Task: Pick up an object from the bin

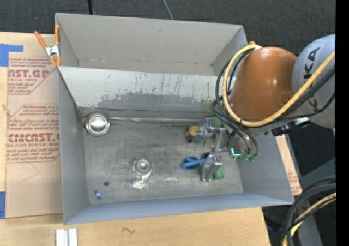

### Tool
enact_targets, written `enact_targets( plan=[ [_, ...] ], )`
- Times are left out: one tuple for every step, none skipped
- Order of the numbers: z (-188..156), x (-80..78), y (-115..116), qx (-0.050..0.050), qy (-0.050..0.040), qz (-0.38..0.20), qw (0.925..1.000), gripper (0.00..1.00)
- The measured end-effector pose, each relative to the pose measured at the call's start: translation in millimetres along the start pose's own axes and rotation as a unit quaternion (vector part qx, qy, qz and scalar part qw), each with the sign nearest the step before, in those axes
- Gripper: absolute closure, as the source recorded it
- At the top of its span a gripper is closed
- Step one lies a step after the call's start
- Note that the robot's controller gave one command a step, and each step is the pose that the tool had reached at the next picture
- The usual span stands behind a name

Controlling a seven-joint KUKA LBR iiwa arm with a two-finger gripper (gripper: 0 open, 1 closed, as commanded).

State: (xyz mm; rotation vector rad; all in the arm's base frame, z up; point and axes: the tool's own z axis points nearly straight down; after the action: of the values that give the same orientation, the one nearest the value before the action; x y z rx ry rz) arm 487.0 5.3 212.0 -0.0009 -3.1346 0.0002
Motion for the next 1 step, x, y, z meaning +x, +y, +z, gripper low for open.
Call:
enact_targets(
  plan=[
    [142.6,-28.7,-90.2,0.0,-0.0064,-0.026,0.9996,0.0]
  ],
)
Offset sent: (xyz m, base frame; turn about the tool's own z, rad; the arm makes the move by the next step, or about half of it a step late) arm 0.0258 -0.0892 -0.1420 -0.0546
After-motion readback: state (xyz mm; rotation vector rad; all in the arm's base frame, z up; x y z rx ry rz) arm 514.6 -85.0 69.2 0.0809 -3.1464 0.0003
